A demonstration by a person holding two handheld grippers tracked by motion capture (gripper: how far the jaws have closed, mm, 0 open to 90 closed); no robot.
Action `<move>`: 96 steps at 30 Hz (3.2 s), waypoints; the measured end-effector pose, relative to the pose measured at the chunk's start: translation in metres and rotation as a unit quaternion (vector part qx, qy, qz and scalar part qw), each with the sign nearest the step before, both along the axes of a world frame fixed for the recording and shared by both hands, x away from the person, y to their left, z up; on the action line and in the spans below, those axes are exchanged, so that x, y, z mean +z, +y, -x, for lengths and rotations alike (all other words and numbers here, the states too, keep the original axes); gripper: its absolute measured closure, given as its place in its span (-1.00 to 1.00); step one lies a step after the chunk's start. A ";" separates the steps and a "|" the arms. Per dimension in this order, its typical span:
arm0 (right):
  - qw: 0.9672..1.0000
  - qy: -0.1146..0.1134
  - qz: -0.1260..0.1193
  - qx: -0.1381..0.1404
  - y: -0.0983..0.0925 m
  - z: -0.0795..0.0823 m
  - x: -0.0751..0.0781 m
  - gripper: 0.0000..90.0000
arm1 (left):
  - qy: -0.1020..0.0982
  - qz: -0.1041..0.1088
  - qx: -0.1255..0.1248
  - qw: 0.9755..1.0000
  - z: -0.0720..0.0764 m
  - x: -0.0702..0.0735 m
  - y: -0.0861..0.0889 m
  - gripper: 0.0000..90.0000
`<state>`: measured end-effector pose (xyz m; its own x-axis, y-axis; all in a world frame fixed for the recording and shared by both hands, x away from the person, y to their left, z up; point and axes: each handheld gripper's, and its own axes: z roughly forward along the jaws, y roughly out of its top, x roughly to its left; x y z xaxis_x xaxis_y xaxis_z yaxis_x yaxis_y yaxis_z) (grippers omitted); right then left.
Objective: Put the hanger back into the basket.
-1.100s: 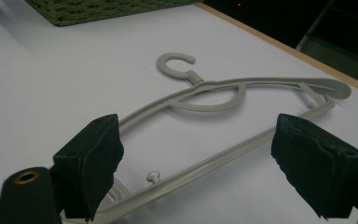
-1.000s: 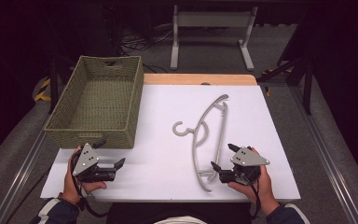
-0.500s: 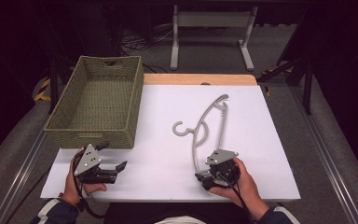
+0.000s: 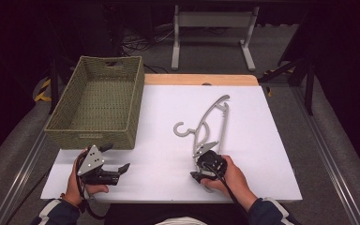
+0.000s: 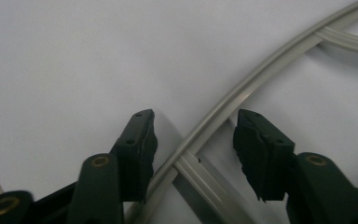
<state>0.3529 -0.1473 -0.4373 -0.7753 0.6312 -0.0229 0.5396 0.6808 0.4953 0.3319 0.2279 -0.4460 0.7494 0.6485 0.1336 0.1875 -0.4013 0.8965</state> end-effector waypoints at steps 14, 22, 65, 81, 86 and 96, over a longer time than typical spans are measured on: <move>0.999 0.024 -0.017 0.012 -0.012 -0.015 0.002 0.63 | 0.009 -0.003 -0.007 1.000 -0.001 -0.002 -0.004 -0.78; 0.995 0.030 -0.097 -0.012 -0.031 -0.023 0.001 0.83 | 0.018 0.002 -0.020 1.000 -0.001 -0.002 -0.010 -0.75; 0.942 -0.041 -0.334 -0.005 -0.062 -0.010 0.021 0.85 | 0.123 0.212 -0.185 0.952 -0.074 0.020 -0.169 0.31; 0.960 -0.130 -0.247 0.036 -0.042 0.004 0.023 0.84 | 0.127 0.219 -0.207 0.945 -0.072 0.028 -0.166 0.58; 0.961 -0.163 -0.216 0.055 -0.033 0.011 0.023 0.83 | 0.132 0.218 -0.213 0.943 -0.070 0.028 -0.167 0.60; 0.956 -0.216 -0.190 0.064 -0.026 0.019 0.024 0.80 | 0.109 0.196 -0.233 0.946 -0.062 0.041 -0.167 0.71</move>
